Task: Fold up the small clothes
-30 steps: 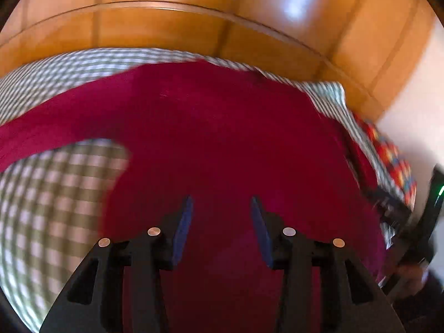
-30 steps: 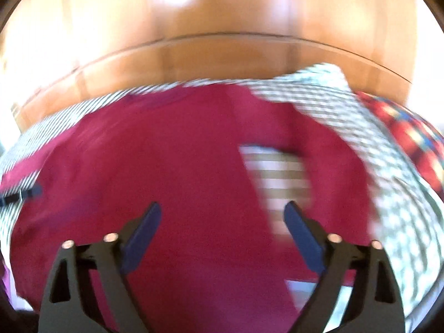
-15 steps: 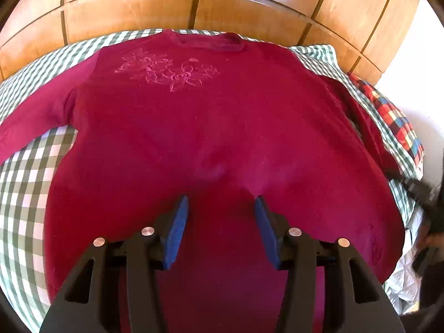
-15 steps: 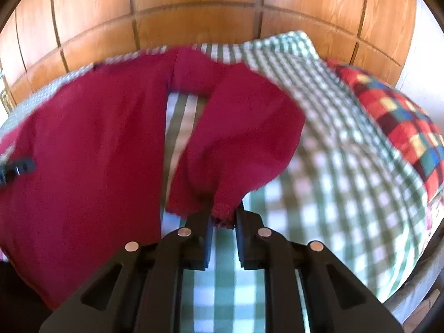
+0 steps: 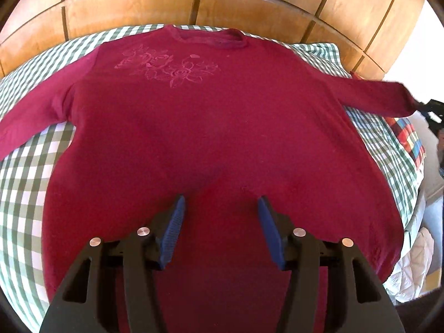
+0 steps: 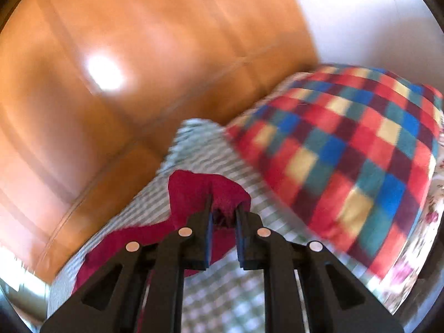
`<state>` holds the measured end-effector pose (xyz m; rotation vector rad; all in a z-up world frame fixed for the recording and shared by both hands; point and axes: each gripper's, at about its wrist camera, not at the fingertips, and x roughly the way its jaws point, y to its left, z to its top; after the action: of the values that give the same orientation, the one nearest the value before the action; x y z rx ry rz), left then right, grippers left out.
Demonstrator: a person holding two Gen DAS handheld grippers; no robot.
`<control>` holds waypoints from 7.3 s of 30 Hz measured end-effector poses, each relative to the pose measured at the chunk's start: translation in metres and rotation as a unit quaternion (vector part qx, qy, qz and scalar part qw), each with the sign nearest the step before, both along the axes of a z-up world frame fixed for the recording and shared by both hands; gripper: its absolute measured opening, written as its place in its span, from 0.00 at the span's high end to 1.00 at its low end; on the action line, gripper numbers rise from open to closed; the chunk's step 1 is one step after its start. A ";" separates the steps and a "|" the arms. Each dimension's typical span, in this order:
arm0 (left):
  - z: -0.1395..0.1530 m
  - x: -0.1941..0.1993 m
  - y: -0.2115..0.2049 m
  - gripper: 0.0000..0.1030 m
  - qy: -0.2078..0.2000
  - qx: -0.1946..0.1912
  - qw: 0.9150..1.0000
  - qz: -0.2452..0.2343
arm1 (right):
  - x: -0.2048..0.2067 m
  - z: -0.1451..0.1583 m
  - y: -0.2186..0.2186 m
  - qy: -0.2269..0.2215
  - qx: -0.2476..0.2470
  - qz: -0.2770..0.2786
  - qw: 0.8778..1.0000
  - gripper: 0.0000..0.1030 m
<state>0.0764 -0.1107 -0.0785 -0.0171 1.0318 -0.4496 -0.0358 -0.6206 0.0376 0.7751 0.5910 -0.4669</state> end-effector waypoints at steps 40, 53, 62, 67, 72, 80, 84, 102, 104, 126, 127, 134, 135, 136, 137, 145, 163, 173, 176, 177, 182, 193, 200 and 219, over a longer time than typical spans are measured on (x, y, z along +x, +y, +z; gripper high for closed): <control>-0.002 -0.063 0.071 0.46 -0.018 0.016 1.000 -0.002 | 0.025 -0.109 0.275 0.129 -0.025 0.362 0.923 0.94; 0.041 -0.048 0.156 0.46 -0.066 -0.054 0.985 0.149 | 0.009 -0.066 0.271 0.082 -0.040 0.346 0.934 0.45; 0.007 -0.016 0.183 0.46 0.032 -0.139 0.979 0.148 | -0.005 -0.094 0.296 0.117 -0.043 0.365 0.923 0.43; -0.005 -0.019 0.154 0.86 0.038 -0.100 0.986 0.129 | -0.010 -0.089 0.297 0.135 -0.084 0.361 0.919 0.92; -0.008 -0.040 0.156 0.85 0.028 -0.073 0.988 0.136 | -0.014 -0.096 0.295 0.148 -0.089 0.365 0.915 0.92; 0.025 -0.042 0.152 0.73 -0.033 -0.054 0.986 0.152 | -0.004 -0.078 0.245 0.100 -0.038 0.302 0.947 0.41; 0.031 -0.039 0.122 0.73 -0.057 -0.040 0.991 0.111 | 0.007 -0.079 0.175 0.073 0.009 0.186 0.980 0.38; 0.016 -0.018 0.047 0.43 -0.033 -0.007 0.999 0.018 | 0.084 -0.098 0.000 0.080 0.076 -0.035 0.993 0.94; 0.016 -0.014 0.045 0.43 -0.027 -0.013 0.999 0.017 | 0.093 -0.082 0.005 0.076 0.044 -0.017 0.996 0.94; 0.041 0.069 0.082 0.31 0.024 -0.169 0.982 0.086 | 0.219 -0.009 0.450 -0.010 -0.094 0.491 0.866 0.82; 0.041 0.074 0.087 0.31 0.027 -0.180 0.979 0.092 | 0.212 -0.012 0.458 -0.010 -0.099 0.500 0.860 0.66; 0.037 0.104 0.106 0.31 0.039 -0.218 0.968 0.120 | 0.163 -0.014 0.428 -0.002 -0.145 0.476 0.868 0.43; 0.036 0.108 0.106 0.31 0.040 -0.216 0.968 0.125 | 0.155 -0.013 0.415 0.001 -0.151 0.462 0.874 0.41; 0.033 0.113 0.105 0.31 0.040 -0.212 0.968 0.130 | 0.143 -0.015 0.398 0.007 -0.158 0.440 0.884 0.39; 0.031 0.117 0.103 0.31 0.041 -0.210 0.968 0.131 | 0.139 -0.015 0.384 0.013 -0.161 0.426 0.890 0.38; 0.010 0.151 0.053 0.57 0.059 -0.165 0.980 0.093 | 0.114 -0.052 0.272 0.090 -0.132 0.269 0.950 0.37; 0.023 0.162 0.085 0.89 0.000 -0.081 0.989 0.123 | 0.157 -0.090 0.266 0.112 -0.106 0.208 0.966 0.36; 0.021 0.153 0.101 0.89 -0.006 -0.081 0.986 0.143 | 0.134 -0.071 0.273 0.149 -0.164 0.230 0.948 0.24; 0.039 0.140 0.117 0.89 -0.031 -0.100 0.980 0.167 | 0.113 -0.049 0.285 0.139 -0.212 0.243 0.936 0.23; 0.043 0.136 0.120 0.89 -0.039 -0.108 0.978 0.173 | 0.109 -0.039 0.290 0.126 -0.222 0.248 0.934 0.22; 0.062 0.128 0.095 0.89 -0.066 -0.107 0.984 0.128 | 0.121 -0.013 0.328 0.063 -0.241 0.297 0.922 0.19; -0.002 0.170 0.070 0.87 0.008 -0.109 0.987 0.116 | 0.192 -0.086 0.357 0.114 -0.234 0.324 0.909 0.16; 0.010 0.149 0.098 0.87 0.039 -0.166 0.976 0.137 | 0.191 -0.087 0.360 0.119 -0.249 0.318 0.907 0.14; 0.007 -0.007 0.417 0.32 -0.035 -0.310 0.783 0.538 | 0.193 -0.087 0.362 0.133 -0.277 0.298 0.904 0.03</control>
<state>0.0692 0.3063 -0.0714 -1.1284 0.6091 0.2943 0.1572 -0.2584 -0.0493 -0.0359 0.8596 -0.1497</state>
